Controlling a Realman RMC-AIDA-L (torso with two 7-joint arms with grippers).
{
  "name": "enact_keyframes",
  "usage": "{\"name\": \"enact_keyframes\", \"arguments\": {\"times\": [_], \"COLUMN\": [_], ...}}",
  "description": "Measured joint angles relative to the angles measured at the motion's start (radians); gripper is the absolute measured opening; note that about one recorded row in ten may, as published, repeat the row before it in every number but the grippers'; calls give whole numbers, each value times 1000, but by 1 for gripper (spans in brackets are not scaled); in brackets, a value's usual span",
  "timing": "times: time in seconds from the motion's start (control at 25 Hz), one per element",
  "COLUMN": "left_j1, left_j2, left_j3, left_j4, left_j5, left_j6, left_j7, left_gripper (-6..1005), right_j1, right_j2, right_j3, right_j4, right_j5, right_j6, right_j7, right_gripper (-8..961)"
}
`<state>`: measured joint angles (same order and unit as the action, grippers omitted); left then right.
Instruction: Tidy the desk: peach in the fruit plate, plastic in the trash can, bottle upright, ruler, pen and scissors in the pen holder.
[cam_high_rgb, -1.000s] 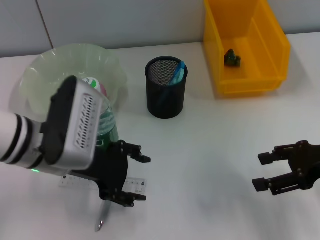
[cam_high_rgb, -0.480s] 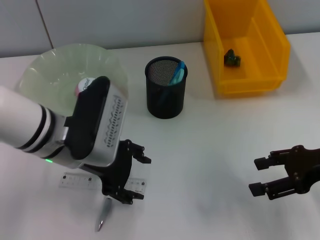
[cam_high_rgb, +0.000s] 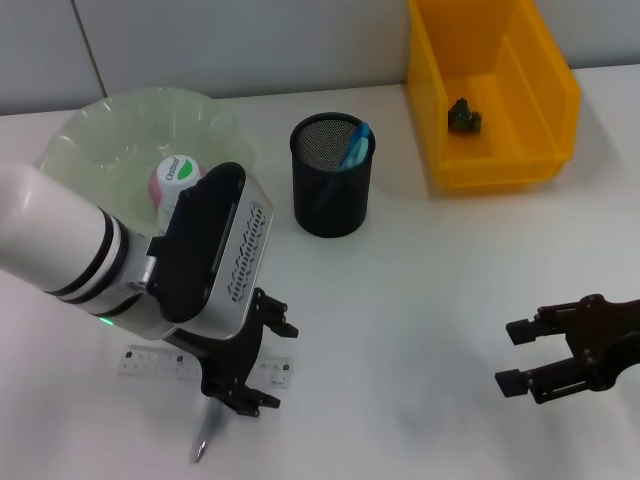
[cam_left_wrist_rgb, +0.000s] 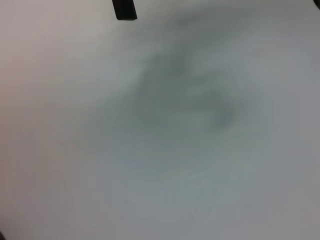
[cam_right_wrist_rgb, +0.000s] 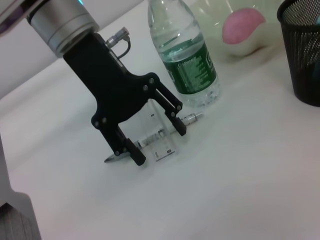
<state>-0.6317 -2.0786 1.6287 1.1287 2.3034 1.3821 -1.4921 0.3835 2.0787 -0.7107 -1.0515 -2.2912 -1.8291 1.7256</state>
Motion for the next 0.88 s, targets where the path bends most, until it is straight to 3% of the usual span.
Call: {"name": "enact_keyframes", "arguments": {"times": [0.88], "left_j1": [-61], "left_j2": [0], "left_j3": [13], "left_j4": [-85], "left_j5": [8], "left_j6": [-8], "left_j7": [-2], "left_gripper": [778], "right_j1": [12], "right_j2": [0], "right_j3": [-35], "right_j4": [40], "right_j5": [-7], "right_j6": [38], "right_j7": [5], "right_gripper": [838]}}
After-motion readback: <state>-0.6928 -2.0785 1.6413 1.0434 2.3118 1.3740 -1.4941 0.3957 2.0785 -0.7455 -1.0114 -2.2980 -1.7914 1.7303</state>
